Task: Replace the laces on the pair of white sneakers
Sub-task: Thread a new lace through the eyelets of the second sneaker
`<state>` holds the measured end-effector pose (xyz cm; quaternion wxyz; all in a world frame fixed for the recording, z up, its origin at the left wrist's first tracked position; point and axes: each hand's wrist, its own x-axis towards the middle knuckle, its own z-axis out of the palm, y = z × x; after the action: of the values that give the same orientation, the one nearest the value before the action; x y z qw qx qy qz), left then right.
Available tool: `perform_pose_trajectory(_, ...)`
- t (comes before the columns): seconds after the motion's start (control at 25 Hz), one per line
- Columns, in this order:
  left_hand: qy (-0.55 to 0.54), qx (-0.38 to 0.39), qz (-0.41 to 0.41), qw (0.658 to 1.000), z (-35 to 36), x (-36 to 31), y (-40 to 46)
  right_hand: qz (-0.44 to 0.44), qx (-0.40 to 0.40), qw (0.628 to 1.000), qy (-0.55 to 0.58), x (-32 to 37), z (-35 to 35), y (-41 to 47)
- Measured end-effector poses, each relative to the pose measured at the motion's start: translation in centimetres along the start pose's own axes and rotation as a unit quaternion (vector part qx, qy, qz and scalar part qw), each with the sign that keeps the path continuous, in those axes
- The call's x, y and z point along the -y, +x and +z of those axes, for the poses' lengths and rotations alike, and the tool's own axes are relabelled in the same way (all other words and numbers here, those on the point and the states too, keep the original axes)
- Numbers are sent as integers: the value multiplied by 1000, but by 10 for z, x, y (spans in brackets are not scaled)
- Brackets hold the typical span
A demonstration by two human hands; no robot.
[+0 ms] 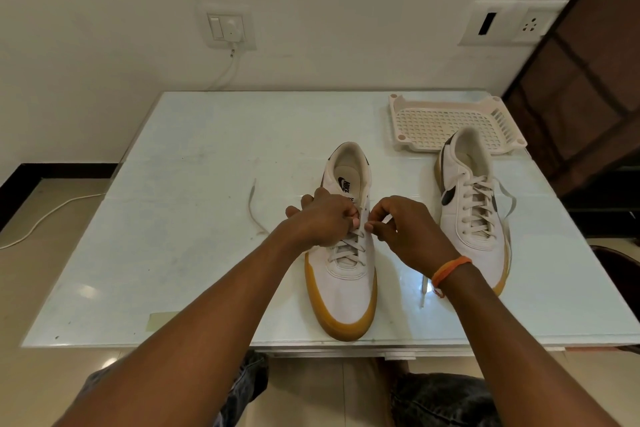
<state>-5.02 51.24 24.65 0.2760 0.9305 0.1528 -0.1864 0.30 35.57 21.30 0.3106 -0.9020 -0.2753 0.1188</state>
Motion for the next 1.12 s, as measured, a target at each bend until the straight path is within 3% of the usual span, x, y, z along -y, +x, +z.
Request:
perform_pose_trajectory(0.16,-14,3,5,1000,0,2,0,-40,33,991,-126,-3,2,4)
perform_pose_trajectory(0.24,-22,7,7,1000,-1,3,-1,-67,8,981,-179,-5,1,2)
perform_pose_trajectory(0.36,-30,12,14,999,-4,5,-2,-43,-137,966,-216,-17,-7,-1)
perform_pose_trajectory(0.48,-42,7,16,999,-4,8,1,80,-245,954,-154,-31,-24,1)
perform_pose_trajectory(0.56,-49,-1,10,999,-3,10,4,108,-233,959,-119,-37,-25,4)
perform_pose_trajectory(0.68,-55,-11,4,998,-1,12,8,11,-114,993,-19,-22,-15,1)
perform_pose_trajectory(0.8,-66,-17,2,998,1,15,13,-69,-20,994,-82,-4,-1,-4)
perform_pose_trajectory(1.0,-116,13,1,993,3,19,18,-72,-63,974,-203,-6,4,0)
perform_pose_trajectory(1.12,-160,31,-12,987,0,18,16,3,-177,972,-157,-16,-14,1)
